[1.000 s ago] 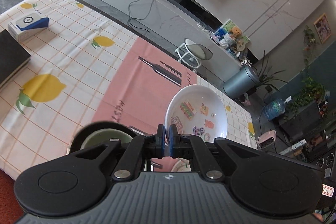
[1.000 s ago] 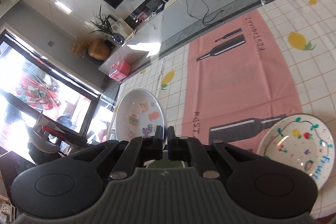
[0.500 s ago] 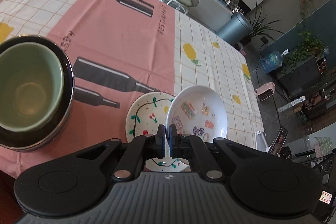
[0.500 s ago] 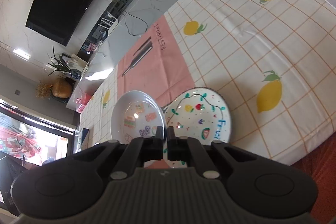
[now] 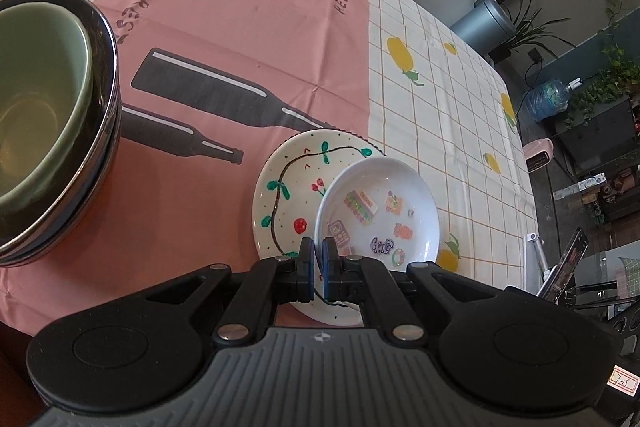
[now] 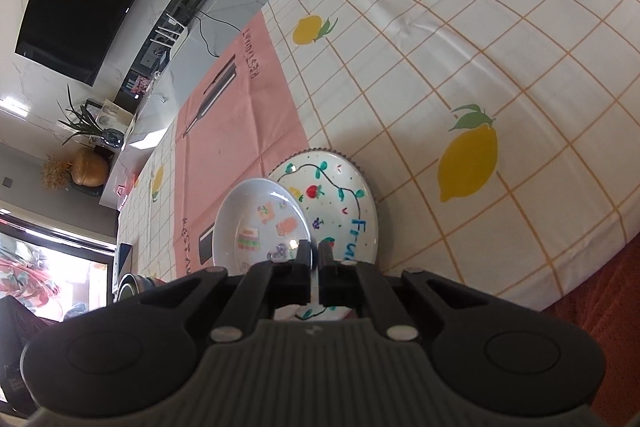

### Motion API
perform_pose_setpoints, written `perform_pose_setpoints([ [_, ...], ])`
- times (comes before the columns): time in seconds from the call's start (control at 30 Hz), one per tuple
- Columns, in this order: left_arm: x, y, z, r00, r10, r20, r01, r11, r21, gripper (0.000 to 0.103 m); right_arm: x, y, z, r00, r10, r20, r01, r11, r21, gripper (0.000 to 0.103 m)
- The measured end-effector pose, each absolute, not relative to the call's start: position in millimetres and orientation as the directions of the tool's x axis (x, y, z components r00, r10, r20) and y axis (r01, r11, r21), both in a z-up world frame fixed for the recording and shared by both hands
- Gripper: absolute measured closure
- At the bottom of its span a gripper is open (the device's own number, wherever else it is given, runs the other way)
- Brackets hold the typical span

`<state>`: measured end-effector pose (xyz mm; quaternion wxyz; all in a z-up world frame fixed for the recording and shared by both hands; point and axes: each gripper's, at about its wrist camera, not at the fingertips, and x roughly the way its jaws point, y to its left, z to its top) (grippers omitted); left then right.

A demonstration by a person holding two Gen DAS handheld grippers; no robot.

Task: Organize plates and bowls
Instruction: 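Carry the candy dish with both grippers over the Fruity plate, then lower the candy dish onto the Fruity plate and open both grippers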

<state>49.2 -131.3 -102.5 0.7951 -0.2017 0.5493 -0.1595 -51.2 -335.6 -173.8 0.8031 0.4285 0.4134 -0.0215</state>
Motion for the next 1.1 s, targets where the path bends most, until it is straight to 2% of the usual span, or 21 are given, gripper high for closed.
perform_pose_setpoints([
  [0.9,62.7,-142.5,-116.9,0.329,-0.446,-0.832,0.037,0.887,-0.461,0.096,-31.3,-332.9,-186.8,0.613,0.274,-0.741,0.42,0.681,0.599,0.101],
  [1.1,59.2,-146.9,-112.6,0.346,-0.424,-0.837,0.064,0.901,-0.43,0.08,-33.2,-329.7,-183.5,0.621,0.256,-0.74,0.414,0.695,0.588,0.098],
])
